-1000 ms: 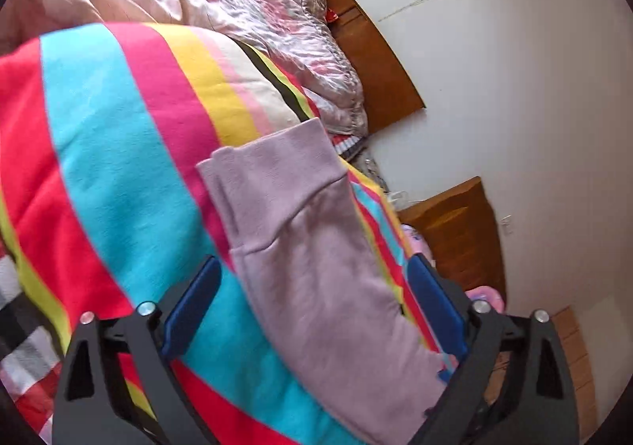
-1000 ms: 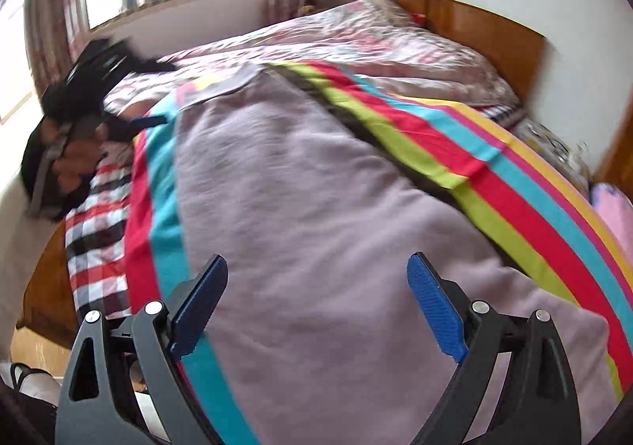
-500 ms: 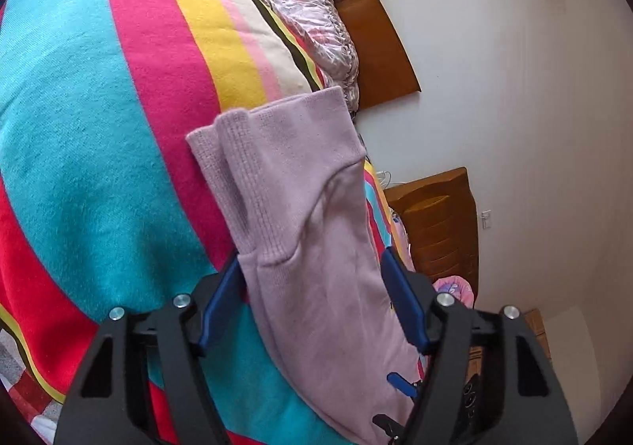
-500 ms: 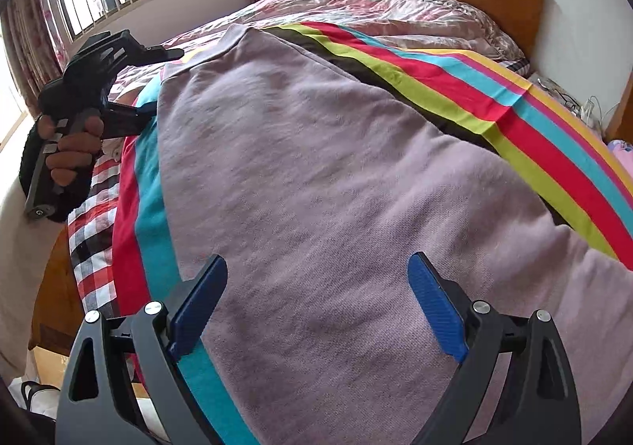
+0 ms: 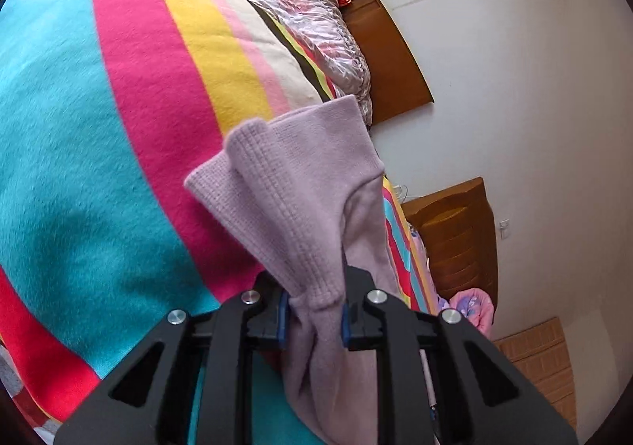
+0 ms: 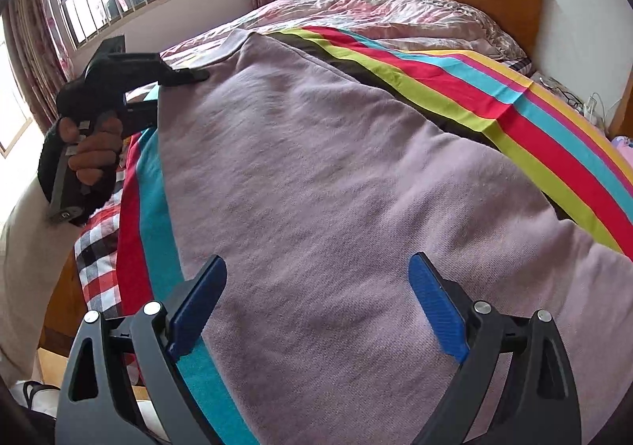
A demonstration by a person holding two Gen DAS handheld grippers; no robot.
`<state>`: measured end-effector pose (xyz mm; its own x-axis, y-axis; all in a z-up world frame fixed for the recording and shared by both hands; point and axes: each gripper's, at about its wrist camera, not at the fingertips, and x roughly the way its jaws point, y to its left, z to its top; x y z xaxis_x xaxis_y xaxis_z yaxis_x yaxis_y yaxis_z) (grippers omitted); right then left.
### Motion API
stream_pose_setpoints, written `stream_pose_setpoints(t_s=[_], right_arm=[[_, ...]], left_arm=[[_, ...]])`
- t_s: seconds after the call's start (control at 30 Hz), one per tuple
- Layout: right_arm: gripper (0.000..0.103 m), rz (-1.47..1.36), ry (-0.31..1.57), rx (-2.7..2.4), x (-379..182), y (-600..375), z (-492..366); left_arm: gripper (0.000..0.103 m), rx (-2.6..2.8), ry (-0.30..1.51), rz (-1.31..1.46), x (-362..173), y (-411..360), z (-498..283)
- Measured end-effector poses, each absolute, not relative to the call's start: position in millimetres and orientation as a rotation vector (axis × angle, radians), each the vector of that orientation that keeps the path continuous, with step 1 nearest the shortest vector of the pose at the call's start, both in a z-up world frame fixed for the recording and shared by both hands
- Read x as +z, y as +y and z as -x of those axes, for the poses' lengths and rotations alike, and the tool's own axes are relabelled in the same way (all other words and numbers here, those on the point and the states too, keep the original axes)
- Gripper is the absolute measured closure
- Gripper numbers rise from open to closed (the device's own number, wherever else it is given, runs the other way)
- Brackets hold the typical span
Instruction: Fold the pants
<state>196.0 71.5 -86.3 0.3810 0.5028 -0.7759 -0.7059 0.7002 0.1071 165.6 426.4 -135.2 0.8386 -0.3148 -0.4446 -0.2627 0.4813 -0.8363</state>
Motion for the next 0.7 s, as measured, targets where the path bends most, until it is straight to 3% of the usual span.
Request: stream_pose_setpoints(t_s=[0.23,0.47,0.6,0.7], right_arm=[[0.012,0.334,0.877,0.772,-92.2,78.4,-192.2],[0.013,0.215,0.853,0.820,-80.9,59.8,-197.1],[0.013,0.045,0.690,0.733,-32.3,1.5,-198.9],[0.012,-0.068,0.552,0.618,8.8,-65.2,-197.7]], left_arm=[[0.089,0.064,0.627,0.974,-115.1,432.4,-163.3],[0.088,0.117,0.592,0.983,-110.4,421.2,-154.7],[0.087,0.182,0.598,0.792,-57.3,385.6,-161.9],[0.085,0.205,0.579,0.482,5.9,316.1,-176.0]])
